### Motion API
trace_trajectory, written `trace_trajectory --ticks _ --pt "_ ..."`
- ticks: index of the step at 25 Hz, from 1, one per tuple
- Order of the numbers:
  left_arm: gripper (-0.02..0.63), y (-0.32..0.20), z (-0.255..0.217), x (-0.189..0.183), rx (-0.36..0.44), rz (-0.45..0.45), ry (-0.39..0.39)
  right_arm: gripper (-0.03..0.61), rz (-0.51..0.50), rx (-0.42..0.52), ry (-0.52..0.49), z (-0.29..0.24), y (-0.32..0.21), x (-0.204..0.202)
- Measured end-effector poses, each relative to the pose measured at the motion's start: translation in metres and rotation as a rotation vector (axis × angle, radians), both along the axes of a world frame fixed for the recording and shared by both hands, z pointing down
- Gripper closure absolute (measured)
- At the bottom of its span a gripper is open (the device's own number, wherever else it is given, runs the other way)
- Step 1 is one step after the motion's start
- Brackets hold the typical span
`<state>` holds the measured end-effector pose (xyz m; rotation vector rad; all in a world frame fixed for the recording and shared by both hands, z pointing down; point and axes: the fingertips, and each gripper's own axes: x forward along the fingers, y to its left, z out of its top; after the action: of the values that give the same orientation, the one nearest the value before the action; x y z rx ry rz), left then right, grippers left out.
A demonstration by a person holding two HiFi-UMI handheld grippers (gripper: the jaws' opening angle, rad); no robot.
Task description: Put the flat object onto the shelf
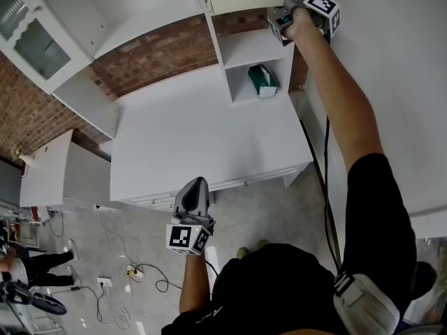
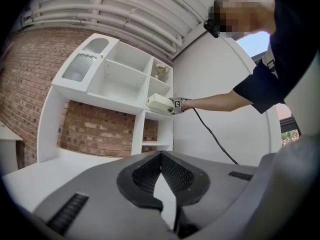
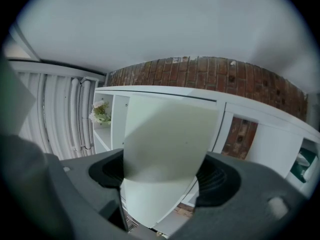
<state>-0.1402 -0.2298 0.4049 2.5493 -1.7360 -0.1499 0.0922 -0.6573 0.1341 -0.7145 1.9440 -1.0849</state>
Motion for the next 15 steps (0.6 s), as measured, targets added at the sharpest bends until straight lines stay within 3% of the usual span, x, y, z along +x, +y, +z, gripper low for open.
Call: trace_trajectory --ticks 15 --pt "0.615 -0.026 -0.036 0.022 0.046 0.054 -0.001 0.163 0.01 0.057 0.061 -0.004 -0.007 -0.004"
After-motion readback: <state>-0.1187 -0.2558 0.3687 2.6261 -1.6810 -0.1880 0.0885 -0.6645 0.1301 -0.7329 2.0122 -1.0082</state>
